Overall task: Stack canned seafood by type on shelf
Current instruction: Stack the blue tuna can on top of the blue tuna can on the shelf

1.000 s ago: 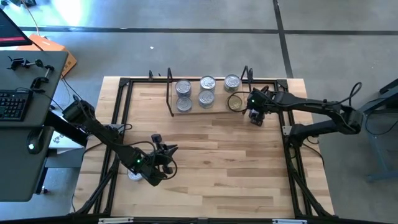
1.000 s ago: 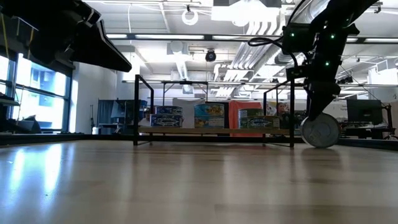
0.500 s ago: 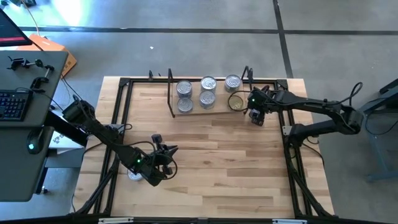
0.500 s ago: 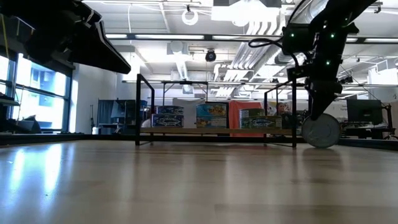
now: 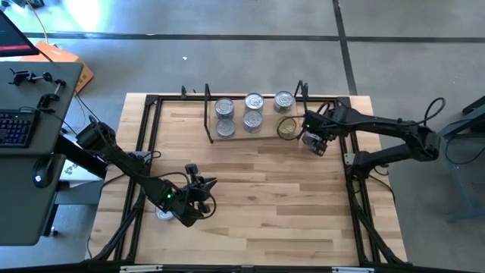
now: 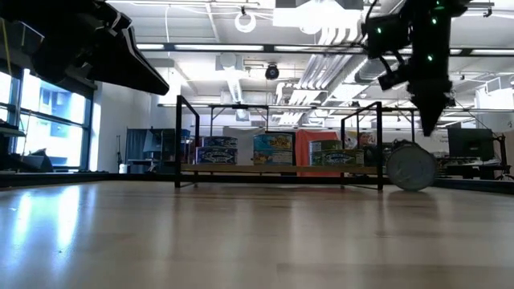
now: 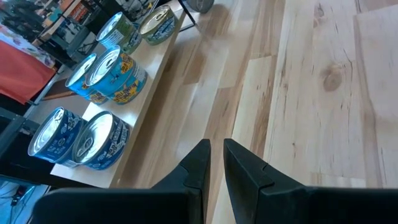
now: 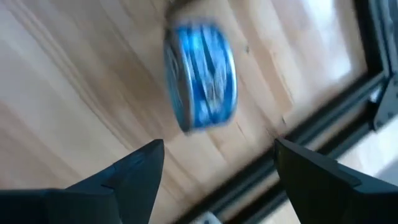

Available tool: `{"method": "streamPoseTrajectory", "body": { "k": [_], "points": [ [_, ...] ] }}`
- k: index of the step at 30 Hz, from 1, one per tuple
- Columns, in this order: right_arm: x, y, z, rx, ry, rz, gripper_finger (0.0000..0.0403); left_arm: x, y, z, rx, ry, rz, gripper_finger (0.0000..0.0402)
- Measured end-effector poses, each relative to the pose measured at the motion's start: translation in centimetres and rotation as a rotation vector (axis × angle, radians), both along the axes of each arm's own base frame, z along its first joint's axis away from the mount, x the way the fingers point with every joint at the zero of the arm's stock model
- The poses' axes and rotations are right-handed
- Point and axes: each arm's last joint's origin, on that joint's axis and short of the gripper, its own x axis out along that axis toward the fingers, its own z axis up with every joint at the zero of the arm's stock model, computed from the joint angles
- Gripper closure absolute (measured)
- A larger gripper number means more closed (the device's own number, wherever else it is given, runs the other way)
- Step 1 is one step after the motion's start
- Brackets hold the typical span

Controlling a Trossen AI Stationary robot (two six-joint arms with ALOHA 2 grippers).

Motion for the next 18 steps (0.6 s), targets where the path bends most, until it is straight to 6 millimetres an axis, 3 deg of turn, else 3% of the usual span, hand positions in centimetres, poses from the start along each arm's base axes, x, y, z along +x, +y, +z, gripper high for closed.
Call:
{"method": "streamPoseTrajectory", "body": {
  "k": [7,11,18],
  "points": [
    [-0.4,0.1,-4.4,-0.023,0.028,0.132,0.0110,0.0,0.0,0.0,-0.010,0.000,0.000,0.0367],
    [0.3,-0.7,-4.3,-0.083,-0.031,0.147,0.0110,0.0,0.0,0.0,0.004,0.012,-0.011,0.0367],
    [-0.2,-1.6,-4.4,0.037,-0.079,0.162,0.0110,0.0,0.0,0.0,0.006,0.013,-0.012,0.0367]
  ]
}}
